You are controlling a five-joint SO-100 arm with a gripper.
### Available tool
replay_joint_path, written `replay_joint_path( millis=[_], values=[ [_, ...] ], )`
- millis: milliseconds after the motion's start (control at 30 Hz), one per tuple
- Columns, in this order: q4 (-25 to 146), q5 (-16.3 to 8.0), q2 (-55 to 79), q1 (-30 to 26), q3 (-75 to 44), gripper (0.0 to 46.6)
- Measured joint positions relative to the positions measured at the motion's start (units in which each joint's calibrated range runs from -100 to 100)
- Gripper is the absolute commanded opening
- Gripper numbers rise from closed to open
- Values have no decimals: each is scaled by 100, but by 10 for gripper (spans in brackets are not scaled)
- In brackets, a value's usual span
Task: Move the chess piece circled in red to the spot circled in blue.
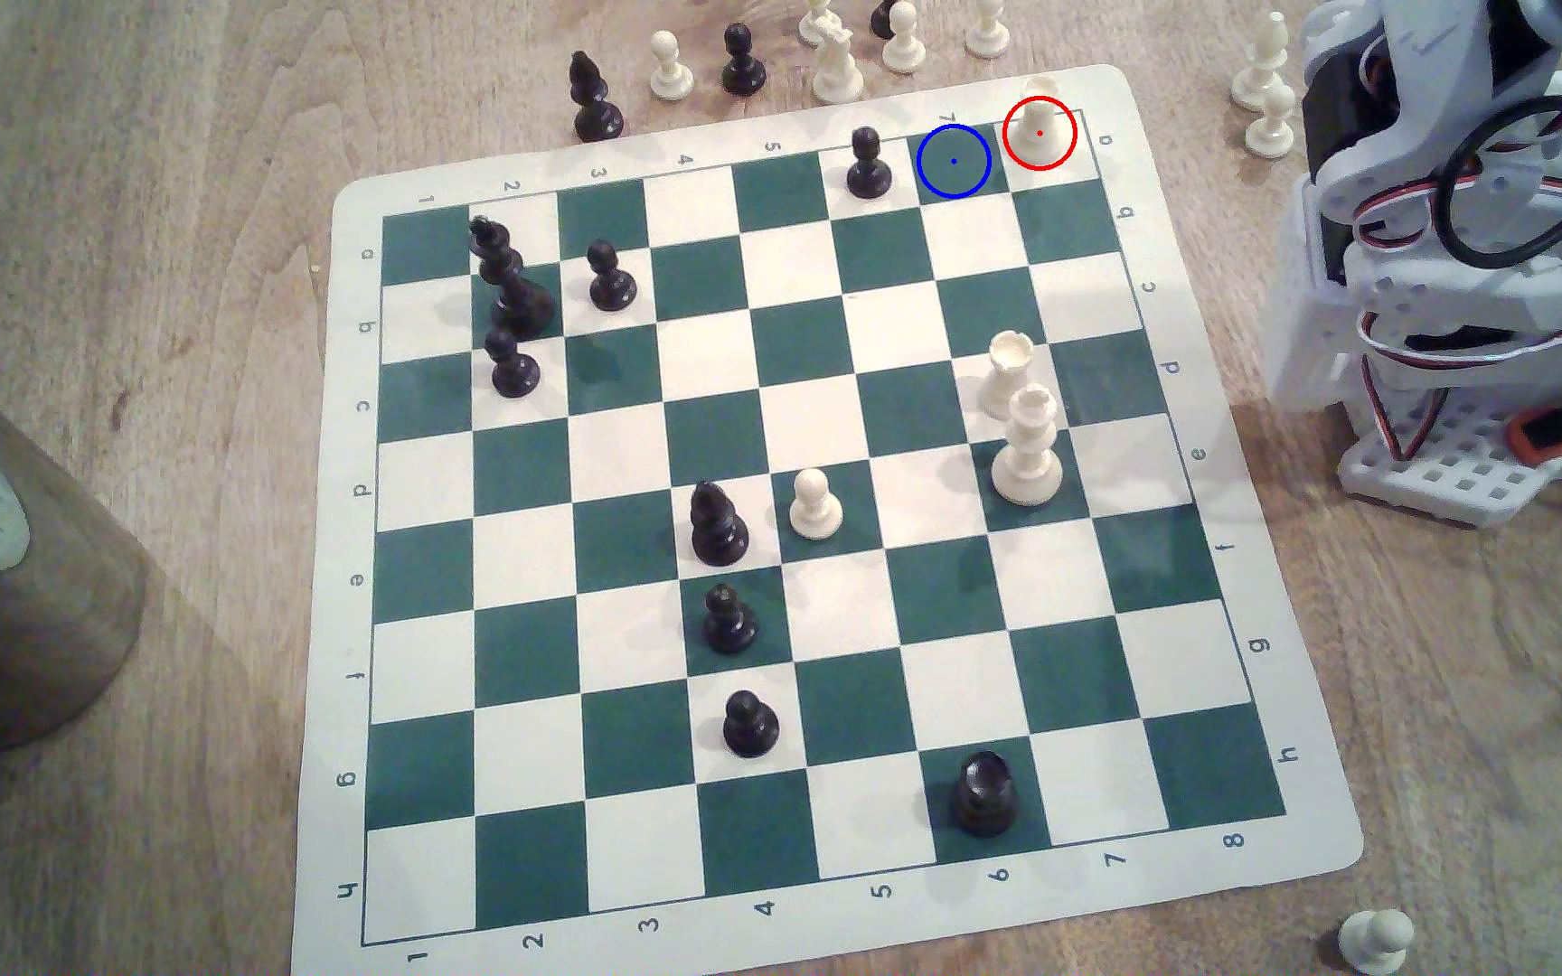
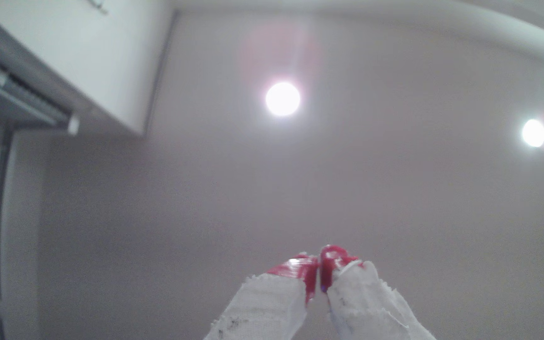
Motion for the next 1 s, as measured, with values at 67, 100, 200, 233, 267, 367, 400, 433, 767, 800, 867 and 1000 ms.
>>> replay_joint_path(
  millis=[67,100,200,233,267,367,400,433,767,800,867,1000],
  values=[
    [8,0,0,0,0,2],
    [48,0,0,0,0,2],
    [749,0,8,0,-45,2],
    [1044,0,8,0,-99,2],
    [1307,0,8,0,-145,2],
    [2191,-5,8,0,-434,2],
    [2645,-24,8,0,-633,2],
    [2821,-24,8,0,-705,2],
    [6104,-24,8,391,-2422,2],
    [6303,-24,8,413,-2549,2],
    [7044,-15,8,560,-2964,2],
    [8773,-24,-8,1099,-3940,2]
  ],
)
